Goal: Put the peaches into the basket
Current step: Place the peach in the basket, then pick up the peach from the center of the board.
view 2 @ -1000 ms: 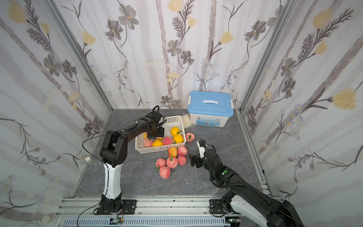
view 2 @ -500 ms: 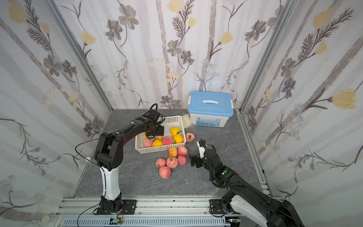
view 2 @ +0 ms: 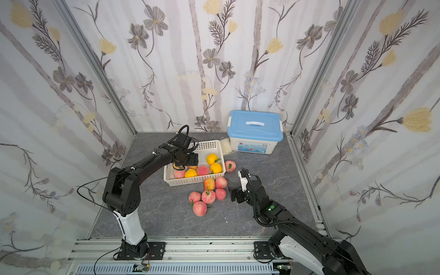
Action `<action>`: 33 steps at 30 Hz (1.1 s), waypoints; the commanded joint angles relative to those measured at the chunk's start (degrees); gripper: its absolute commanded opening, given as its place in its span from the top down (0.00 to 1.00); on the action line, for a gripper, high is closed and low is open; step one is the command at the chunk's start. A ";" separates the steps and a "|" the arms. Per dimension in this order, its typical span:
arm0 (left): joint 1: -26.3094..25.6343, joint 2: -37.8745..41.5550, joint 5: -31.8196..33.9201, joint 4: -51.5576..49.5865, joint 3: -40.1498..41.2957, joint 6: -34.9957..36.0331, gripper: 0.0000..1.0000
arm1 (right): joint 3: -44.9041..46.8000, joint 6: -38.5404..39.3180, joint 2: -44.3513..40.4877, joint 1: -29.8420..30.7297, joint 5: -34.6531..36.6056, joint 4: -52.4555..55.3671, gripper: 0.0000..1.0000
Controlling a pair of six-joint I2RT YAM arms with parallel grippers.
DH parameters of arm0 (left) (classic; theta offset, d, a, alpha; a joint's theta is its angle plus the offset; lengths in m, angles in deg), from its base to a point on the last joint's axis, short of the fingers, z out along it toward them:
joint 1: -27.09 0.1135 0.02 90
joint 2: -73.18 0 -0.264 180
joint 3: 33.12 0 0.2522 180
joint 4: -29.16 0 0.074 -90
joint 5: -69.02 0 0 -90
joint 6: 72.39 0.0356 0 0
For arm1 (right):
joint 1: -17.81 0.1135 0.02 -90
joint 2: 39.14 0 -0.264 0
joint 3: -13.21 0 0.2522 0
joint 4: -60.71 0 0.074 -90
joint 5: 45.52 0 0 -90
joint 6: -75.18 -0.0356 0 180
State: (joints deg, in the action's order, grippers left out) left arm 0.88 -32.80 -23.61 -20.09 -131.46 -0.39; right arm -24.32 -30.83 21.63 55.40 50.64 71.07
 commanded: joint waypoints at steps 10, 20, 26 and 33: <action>-0.77 11.18 -4.45 3.70 7.69 3.68 0.16 | -0.31 0.37 0.90 0.12 1.63 -2.79 0.03; -0.67 20.79 -11.97 1.16 13.64 9.71 0.15 | -5.20 -4.43 0.65 0.12 -2.81 7.30 0.03; -0.72 26.36 -16.45 1.41 18.30 11.79 0.15 | -11.47 -11.31 3.98 -0.31 -2.64 14.33 0.02; -0.85 30.30 -17.67 -2.31 19.19 13.86 0.13 | -20.33 -18.32 15.05 -5.84 -6.57 14.39 0.06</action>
State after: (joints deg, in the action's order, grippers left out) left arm 0.03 -3.57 -39.96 -20.61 -113.05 11.15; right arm -42.16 -44.27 34.17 50.76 46.53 85.67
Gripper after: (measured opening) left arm 0.865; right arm 0.939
